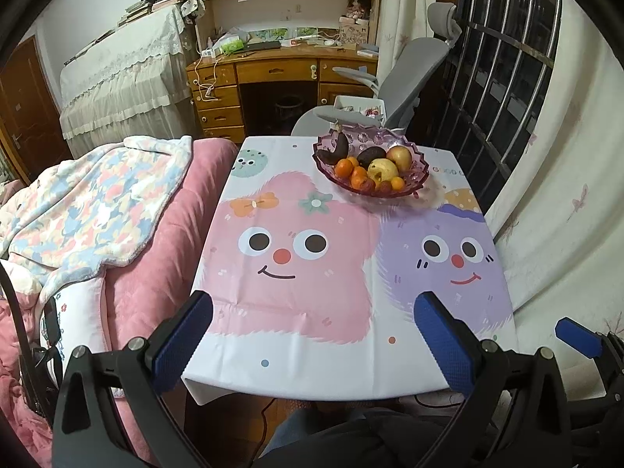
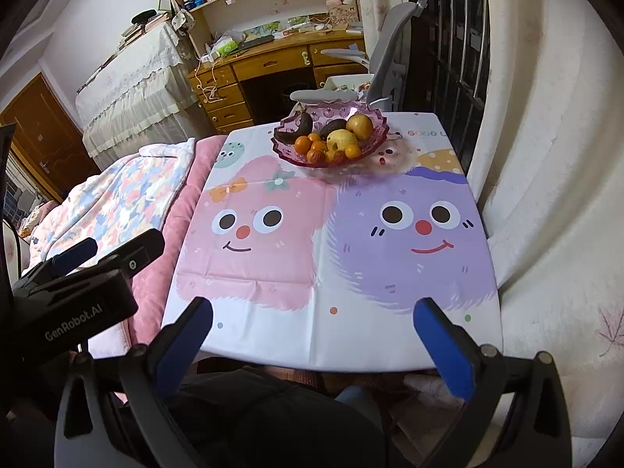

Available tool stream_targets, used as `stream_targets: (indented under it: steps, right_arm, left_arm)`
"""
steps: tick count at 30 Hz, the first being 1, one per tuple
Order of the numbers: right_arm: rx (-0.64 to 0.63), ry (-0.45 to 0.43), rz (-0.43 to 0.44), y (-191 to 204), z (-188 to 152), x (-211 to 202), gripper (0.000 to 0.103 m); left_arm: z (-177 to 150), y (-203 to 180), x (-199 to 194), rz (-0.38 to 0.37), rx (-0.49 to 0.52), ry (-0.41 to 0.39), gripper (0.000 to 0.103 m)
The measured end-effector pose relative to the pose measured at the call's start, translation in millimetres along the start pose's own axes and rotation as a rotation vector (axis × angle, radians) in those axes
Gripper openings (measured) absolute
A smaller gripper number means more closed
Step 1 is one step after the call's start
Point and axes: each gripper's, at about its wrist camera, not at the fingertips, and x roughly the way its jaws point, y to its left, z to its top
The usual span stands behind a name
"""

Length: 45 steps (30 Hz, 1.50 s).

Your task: Organize fruits

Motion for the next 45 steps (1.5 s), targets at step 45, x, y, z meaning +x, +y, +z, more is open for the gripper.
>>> stream_targets:
  steps: [45]
  right_arm:
    - [-0.005, 0.076, -0.005, 0, -2, 19, 0.103]
  left_arm:
    - [-1, -1, 14, 0.011, 0.013, 0.059, 0.103]
